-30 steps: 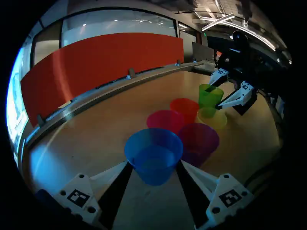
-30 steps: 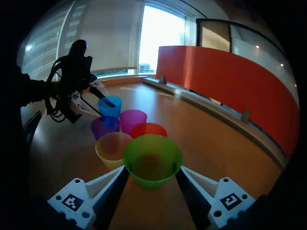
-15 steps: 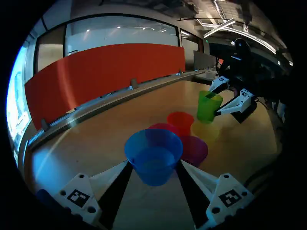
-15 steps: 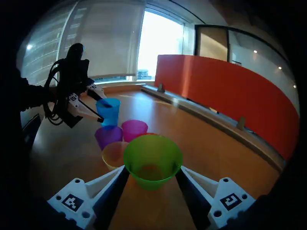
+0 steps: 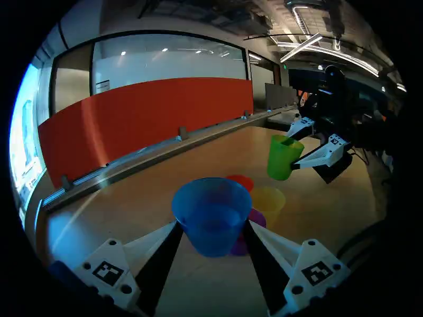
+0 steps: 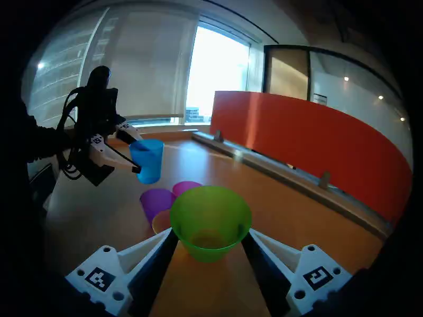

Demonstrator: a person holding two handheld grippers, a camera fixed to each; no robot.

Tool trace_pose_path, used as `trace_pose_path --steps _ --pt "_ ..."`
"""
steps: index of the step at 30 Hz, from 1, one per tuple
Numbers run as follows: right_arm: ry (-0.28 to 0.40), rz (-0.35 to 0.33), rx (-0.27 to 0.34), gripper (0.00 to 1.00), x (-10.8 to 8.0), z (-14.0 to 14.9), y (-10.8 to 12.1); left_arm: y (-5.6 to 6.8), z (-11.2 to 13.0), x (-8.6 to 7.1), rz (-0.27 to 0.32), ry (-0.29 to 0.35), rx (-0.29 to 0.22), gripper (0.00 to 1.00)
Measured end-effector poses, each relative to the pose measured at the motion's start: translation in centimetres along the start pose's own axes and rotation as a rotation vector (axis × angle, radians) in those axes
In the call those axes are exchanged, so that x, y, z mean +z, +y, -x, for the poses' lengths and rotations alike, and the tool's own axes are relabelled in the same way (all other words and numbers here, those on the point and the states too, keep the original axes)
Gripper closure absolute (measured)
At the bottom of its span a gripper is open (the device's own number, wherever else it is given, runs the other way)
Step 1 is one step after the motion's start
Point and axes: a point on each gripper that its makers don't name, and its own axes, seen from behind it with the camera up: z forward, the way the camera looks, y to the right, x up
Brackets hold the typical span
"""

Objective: Pour water

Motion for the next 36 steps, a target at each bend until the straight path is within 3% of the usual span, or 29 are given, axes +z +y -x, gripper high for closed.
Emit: trace_pose_path --steps 17,36 --pt "0.043 -0.005 0.015 0.14 -1.5 -1.1 -2.4 1.7 -3.1 -2.5 -0.014 0.087 -0.007 0.21" --pt "0.045 -0.015 0.001 0.14 -2.3 -1.6 -4.0 3.0 -4.8 -4.5 -0.018 0.186 -0.052 0.21"
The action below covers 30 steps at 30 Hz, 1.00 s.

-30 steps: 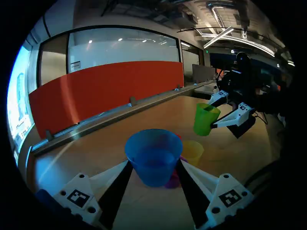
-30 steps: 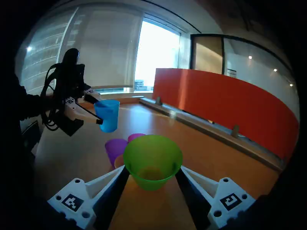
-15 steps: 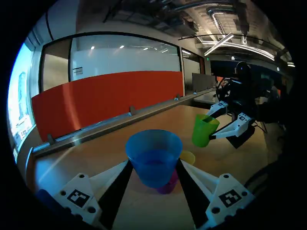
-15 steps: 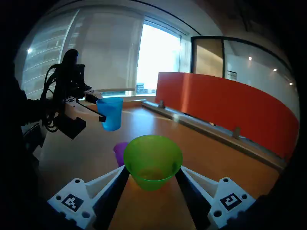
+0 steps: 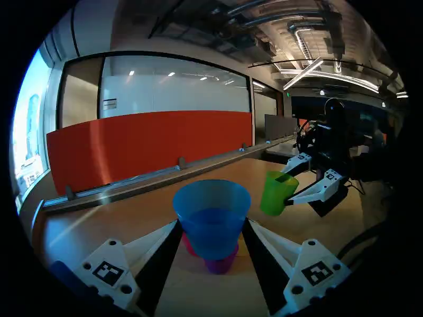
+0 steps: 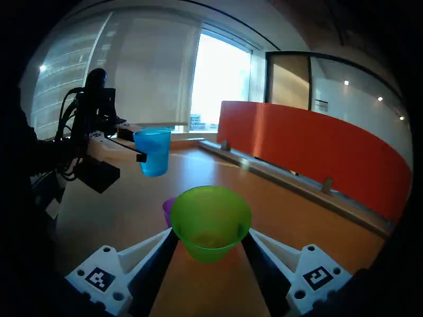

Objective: Pour water

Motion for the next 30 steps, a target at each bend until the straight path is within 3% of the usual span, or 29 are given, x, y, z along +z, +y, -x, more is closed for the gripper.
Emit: trace_pose_path --steps 17,30 --pt "-0.002 -0.002 -0.013 0.14 -0.5 -0.2 -0.4 0.7 -1.2 -0.6 -0.002 0.057 -0.013 0.21" --pt "0.021 -0.002 -0.020 0.13 -0.6 -0.7 -0.7 1.4 -1.5 -0.8 0.004 0.058 -0.003 0.21"
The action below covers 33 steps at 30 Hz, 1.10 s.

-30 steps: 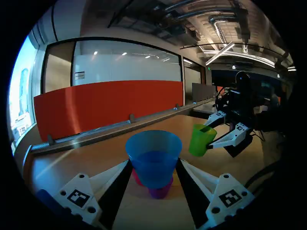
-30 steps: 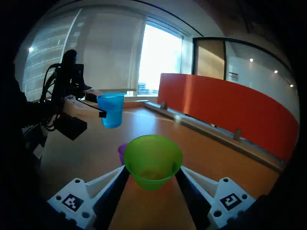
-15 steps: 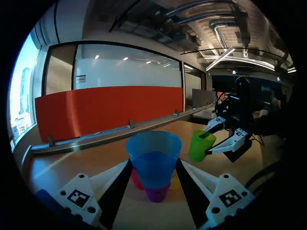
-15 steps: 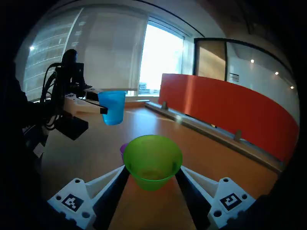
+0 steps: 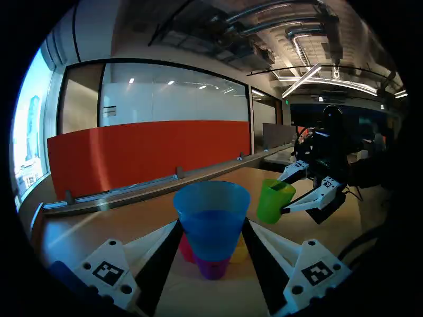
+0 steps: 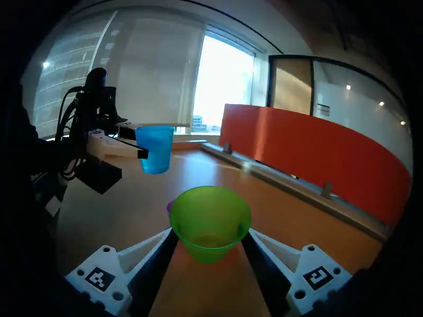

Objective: Pour water

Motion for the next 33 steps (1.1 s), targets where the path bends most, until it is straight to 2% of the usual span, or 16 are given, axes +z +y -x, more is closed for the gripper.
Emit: trace_pose_path --steps 23,33 --pt "0.111 0.016 0.054 0.13 0.5 -1.6 -0.4 0.5 0.2 0.0 0.007 0.006 -0.005 0.21" --pt "0.128 0.005 0.052 0.13 0.7 -2.1 -1.0 0.6 0.1 0.0 0.008 0.005 0.006 0.21"
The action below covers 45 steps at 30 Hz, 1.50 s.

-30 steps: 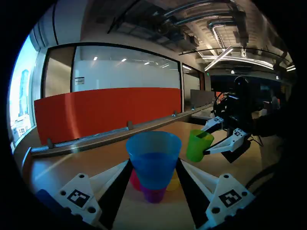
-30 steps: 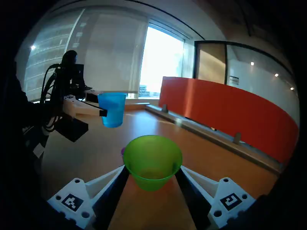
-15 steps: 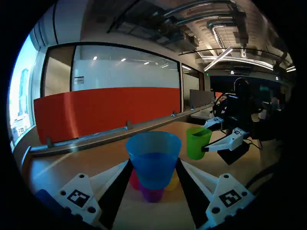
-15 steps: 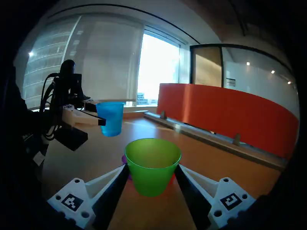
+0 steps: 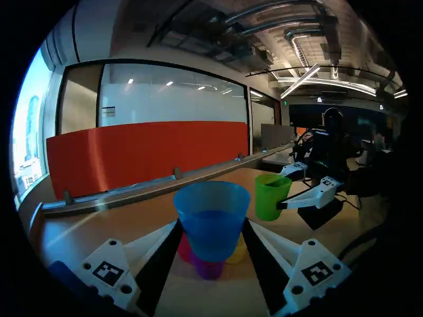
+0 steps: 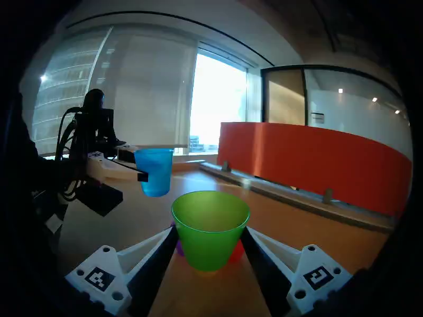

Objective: Pour water

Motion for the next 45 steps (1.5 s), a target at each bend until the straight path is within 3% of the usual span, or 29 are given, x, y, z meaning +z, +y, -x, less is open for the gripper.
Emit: trace_pose_path --steps 26,45 --pt "-0.028 -0.081 -0.013 0.14 0.8 1.4 -2.6 -0.5 -1.5 0.2 -0.027 -0.001 0.148 0.21" --pt "-0.043 -0.137 -0.019 0.14 1.2 2.0 -4.8 0.0 -2.6 0.8 -0.030 -0.006 0.251 0.21"
